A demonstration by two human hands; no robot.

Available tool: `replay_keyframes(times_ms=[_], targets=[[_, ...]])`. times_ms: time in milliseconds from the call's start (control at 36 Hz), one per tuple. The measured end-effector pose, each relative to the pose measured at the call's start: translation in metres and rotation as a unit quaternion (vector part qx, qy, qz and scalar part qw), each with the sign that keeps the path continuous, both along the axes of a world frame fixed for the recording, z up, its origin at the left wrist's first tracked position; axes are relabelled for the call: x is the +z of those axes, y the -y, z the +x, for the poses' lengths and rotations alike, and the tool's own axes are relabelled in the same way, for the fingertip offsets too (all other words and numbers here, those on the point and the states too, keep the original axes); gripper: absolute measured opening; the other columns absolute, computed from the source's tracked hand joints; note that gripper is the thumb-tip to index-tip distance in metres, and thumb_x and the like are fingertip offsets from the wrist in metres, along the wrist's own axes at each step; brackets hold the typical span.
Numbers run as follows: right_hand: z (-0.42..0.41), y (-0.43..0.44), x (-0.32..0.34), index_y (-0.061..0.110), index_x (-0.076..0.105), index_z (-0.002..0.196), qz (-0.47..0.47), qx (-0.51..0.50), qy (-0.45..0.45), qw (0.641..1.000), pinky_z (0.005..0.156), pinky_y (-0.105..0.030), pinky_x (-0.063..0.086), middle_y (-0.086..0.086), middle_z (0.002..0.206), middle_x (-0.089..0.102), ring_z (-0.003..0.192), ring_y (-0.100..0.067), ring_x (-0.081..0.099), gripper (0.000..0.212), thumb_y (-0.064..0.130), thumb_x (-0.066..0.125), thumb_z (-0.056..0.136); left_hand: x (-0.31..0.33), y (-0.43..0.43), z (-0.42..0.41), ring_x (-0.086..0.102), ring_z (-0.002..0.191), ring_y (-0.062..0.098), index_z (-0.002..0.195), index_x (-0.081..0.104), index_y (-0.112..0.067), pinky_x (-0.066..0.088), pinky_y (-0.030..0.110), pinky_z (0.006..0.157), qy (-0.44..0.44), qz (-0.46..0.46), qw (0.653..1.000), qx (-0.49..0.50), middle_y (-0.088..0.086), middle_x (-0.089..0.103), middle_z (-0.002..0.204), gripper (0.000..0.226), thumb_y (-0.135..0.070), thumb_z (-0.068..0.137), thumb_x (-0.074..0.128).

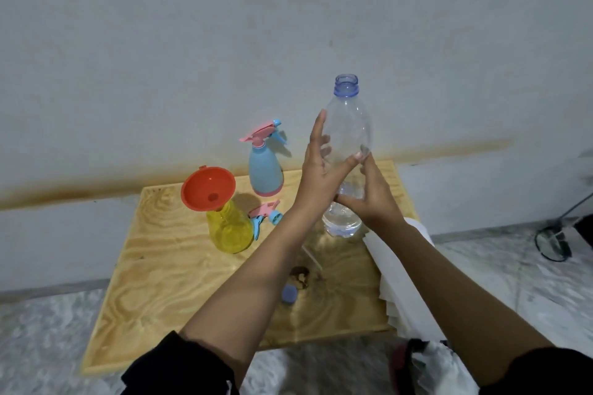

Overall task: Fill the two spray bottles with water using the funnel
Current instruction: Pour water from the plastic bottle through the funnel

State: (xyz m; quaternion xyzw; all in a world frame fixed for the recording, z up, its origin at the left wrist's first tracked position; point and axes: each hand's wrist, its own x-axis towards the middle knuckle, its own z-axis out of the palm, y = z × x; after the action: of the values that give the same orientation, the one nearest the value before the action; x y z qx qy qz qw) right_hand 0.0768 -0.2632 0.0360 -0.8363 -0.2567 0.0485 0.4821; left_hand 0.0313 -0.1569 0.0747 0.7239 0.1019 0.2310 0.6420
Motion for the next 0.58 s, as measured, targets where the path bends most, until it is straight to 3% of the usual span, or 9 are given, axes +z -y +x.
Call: replay_keyframes(times_ms=[111,194,278,417,500,583], targets=[[0.003,0.001,-0.005,0.023,0.019,0.146,0.016,-0.009,-0.007,1.000,0.107,-0.043,0.039,0.002,0.143,0.043,0.131,-0.014,0.041,0.102,0.044,0.076,0.065,-0.004,0.002,0.003,0.043,0.124,0.019,0.128,0.017,-0.066,0.042,0.026,0.095,-0.007,0.012,1.000,-0.012,0.004,0.039,0.136,0.081,-0.028,0.082,0.072],[0.004,0.004,-0.012,0.014,0.026,0.143,0.037,-0.017,0.012,0.999,0.098,-0.024,0.039,0.010,0.131,0.041,0.121,-0.002,0.040,0.097,0.025,0.084,0.065,-0.008,0.003,0.001,0.042,0.126,0.018,0.127,0.017,-0.069,0.042,0.036,0.103,-0.009,0.021,1.000,-0.014,0.002,0.039,0.136,0.082,-0.030,0.080,0.073],[0.005,0.006,-0.013,0.005,0.032,0.138,0.033,-0.024,0.054,0.998,0.089,-0.013,0.039,0.008,0.125,0.042,0.115,-0.004,0.042,0.095,0.022,0.087,0.062,-0.009,0.007,0.000,0.041,0.128,0.014,0.126,0.016,-0.072,0.042,0.036,0.104,-0.015,0.036,0.999,-0.011,-0.002,0.037,0.139,0.083,-0.031,0.081,0.072],[0.001,0.008,-0.011,-0.008,0.036,0.129,-0.005,-0.016,0.127,0.992,0.094,-0.030,0.047,-0.017,0.118,0.052,0.111,-0.020,0.051,0.095,0.045,0.078,0.062,-0.011,0.011,-0.005,0.038,0.131,0.008,0.131,0.015,-0.067,0.041,0.038,0.106,-0.019,0.056,0.998,-0.017,-0.003,0.036,0.143,0.085,-0.031,0.081,0.073],[-0.002,0.012,-0.013,-0.011,0.034,0.130,-0.023,-0.021,0.129,0.991,0.094,-0.035,0.047,-0.024,0.119,0.050,0.113,-0.033,0.053,0.096,0.044,0.076,0.064,-0.011,0.014,-0.010,0.036,0.132,0.007,0.132,0.014,-0.066,0.039,0.039,0.107,-0.019,0.072,0.997,-0.022,-0.004,0.036,0.144,0.085,-0.031,0.081,0.072],[-0.005,0.015,-0.013,-0.006,0.027,0.137,-0.017,-0.015,0.095,0.995,0.101,-0.040,0.043,-0.021,0.129,0.044,0.122,-0.031,0.046,0.097,0.035,0.080,0.067,-0.011,0.017,-0.014,0.036,0.133,0.007,0.132,0.012,-0.067,0.039,0.041,0.107,-0.019,0.088,0.996,-0.019,-0.004,0.035,0.146,0.086,-0.033,0.081,0.072]])
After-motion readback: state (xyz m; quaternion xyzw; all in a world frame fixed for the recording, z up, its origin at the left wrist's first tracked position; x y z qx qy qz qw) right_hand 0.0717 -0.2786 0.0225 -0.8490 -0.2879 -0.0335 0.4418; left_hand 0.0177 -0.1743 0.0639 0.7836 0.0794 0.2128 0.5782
